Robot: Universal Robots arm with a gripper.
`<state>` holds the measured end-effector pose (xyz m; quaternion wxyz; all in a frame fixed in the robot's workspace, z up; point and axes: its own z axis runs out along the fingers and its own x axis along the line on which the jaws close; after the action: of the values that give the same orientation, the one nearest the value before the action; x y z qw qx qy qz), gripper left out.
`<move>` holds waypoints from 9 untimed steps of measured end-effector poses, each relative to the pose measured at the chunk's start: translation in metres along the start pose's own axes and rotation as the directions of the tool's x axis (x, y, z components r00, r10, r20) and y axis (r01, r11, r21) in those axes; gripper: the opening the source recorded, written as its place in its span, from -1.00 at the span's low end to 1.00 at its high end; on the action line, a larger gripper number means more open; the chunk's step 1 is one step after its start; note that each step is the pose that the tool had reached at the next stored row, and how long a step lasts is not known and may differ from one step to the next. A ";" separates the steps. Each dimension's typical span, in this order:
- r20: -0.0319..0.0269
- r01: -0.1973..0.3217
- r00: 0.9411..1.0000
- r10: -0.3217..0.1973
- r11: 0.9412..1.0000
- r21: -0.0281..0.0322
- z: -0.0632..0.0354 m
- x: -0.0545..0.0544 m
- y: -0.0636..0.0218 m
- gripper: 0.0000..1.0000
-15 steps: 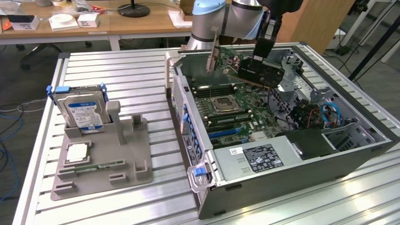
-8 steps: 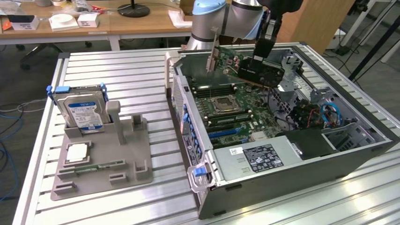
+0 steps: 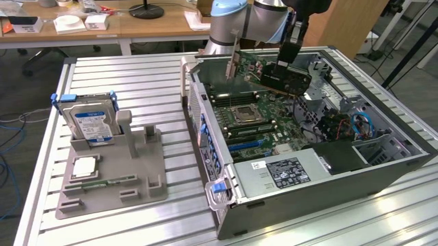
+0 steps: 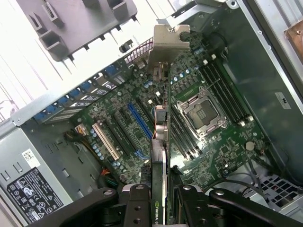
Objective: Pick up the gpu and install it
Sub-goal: 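Insert the gpu into the slot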
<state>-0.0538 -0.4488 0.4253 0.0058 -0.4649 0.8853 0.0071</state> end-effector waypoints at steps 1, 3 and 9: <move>0.000 0.004 1.000 -0.004 1.000 0.000 0.0000 0.000 0.0001 -0.47; 0.000 0.013 1.000 -0.013 1.000 0.000 0.0000 0.000 0.0002 -0.47; 0.000 0.064 0.998 -0.064 0.998 -0.001 0.0001 0.000 0.0003 -0.47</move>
<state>-0.0539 -0.4484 0.4252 0.0055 -0.4932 0.8699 0.0072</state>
